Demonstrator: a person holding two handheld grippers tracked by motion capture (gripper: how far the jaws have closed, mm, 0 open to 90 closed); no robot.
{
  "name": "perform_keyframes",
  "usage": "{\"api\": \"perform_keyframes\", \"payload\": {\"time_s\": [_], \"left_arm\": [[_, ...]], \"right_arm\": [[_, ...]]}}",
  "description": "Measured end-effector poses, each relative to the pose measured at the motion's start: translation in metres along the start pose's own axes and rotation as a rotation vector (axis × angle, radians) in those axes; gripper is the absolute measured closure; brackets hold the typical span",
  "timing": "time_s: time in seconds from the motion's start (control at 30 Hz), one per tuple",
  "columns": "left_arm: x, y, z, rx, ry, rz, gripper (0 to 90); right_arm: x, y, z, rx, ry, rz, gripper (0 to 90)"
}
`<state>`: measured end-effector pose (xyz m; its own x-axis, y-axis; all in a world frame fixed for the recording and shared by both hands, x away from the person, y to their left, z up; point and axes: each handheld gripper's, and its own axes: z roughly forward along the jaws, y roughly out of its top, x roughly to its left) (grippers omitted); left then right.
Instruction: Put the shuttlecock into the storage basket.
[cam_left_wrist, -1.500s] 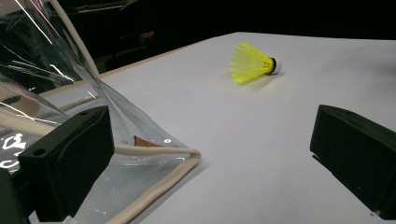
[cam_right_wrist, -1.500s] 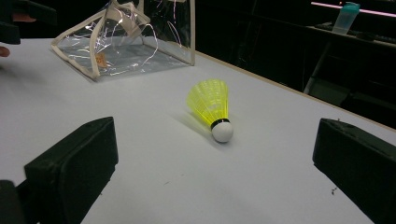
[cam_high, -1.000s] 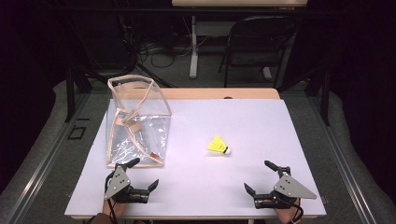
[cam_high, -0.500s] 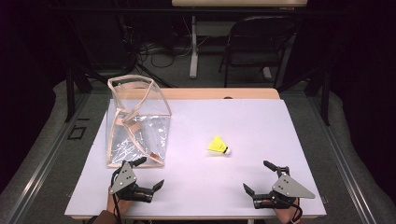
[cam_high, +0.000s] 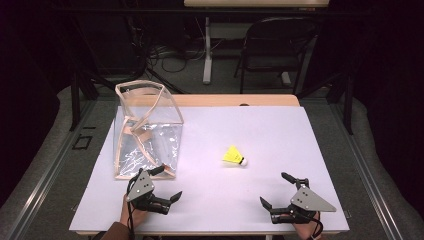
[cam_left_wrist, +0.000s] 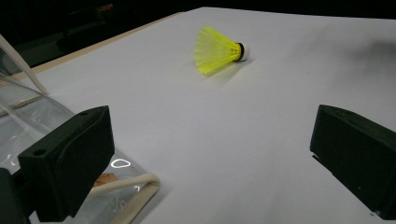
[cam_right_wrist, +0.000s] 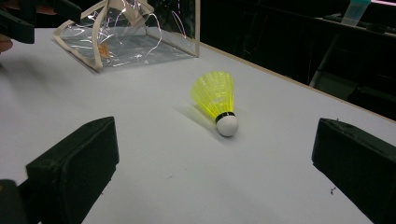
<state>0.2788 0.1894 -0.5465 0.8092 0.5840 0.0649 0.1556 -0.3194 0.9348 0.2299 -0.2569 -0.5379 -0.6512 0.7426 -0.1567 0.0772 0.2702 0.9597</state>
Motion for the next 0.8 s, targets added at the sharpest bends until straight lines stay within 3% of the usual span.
{"api": "perform_keyframes", "payload": {"time_s": [0.37, 0.8], "left_arm": [[0.001, 0.010, 0.011, 0.049, 0.005, -0.004, 0.1], [0.003, 0.024, 0.031, 0.076, -0.032, 0.014, 0.0]], "right_arm": [[-0.001, -0.001, 0.000, 0.010, -0.002, 0.001, 0.3], [-0.001, -0.001, 0.001, 0.015, 0.003, 0.000, 0.4]]}}
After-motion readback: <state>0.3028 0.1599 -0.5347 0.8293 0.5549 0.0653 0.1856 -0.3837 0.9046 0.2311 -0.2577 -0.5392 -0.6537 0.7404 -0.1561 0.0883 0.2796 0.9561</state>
